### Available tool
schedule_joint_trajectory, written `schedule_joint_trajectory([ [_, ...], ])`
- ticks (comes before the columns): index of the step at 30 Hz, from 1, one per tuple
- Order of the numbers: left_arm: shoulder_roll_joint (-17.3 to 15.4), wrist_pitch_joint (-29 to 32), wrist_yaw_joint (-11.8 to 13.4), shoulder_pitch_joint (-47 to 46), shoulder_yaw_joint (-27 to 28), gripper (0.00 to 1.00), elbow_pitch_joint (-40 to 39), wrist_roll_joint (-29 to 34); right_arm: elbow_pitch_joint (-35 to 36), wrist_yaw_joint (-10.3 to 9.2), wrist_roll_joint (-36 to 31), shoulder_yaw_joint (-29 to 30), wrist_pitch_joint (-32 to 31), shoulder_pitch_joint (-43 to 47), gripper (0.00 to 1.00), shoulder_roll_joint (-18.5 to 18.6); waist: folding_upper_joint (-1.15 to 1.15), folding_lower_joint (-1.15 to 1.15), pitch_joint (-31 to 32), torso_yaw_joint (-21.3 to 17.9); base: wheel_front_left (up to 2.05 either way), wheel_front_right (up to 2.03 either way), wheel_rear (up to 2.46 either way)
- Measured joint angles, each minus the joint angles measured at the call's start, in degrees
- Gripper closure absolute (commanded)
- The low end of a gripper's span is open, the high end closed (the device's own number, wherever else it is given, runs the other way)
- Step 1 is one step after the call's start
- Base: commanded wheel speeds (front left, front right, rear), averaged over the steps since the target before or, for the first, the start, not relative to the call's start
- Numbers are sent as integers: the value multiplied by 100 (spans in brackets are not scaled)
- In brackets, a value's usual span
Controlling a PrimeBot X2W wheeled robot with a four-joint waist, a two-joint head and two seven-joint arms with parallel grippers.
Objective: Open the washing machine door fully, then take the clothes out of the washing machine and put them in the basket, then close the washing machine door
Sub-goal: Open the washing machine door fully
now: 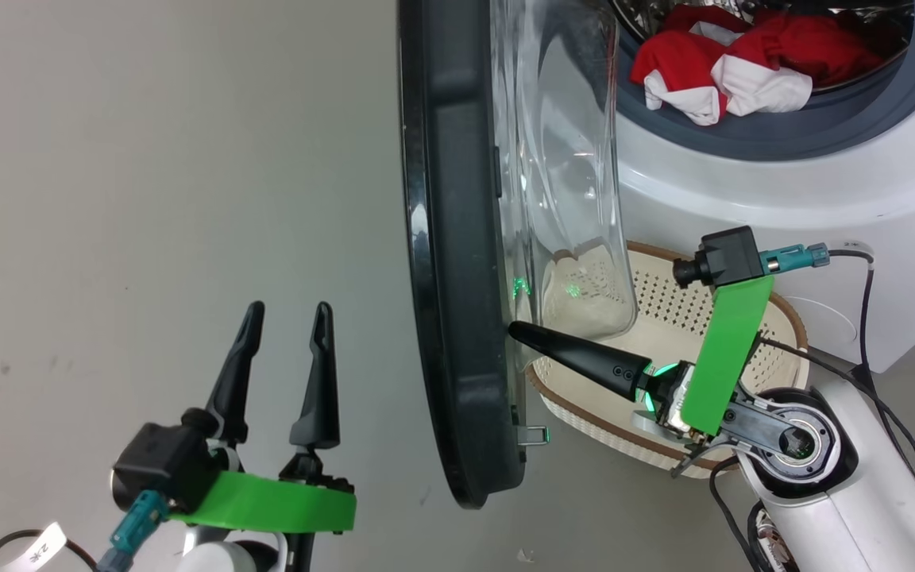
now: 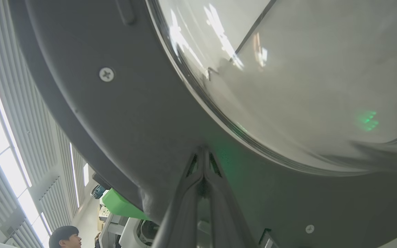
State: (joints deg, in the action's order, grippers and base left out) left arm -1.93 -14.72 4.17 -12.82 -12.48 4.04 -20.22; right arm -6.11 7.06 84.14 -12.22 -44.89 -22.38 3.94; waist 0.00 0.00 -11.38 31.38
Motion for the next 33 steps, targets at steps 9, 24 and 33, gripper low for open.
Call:
schedule_joint_trajectory([
  [9, 0, 0, 41, 48, 10, 0, -35, -60, -63, 0, -221, -53, 285, 86, 78, -12, 0, 0, 65, -54, 0, 0, 0],
  [24, -2, 0, 26, 238, 36, 0, -94, 76, 904, 0, -2361, 105, 1288, 674, 0, -32, 0, 0, 35, -172, 0, 0, 0],
  [33, -2, 0, -19, 300, 36, 0, -157, 105, 1336, 1, -4116, -24, 2280, 982, 0, 264, 0, 0, 47, -186, 0, 0, 0],
])
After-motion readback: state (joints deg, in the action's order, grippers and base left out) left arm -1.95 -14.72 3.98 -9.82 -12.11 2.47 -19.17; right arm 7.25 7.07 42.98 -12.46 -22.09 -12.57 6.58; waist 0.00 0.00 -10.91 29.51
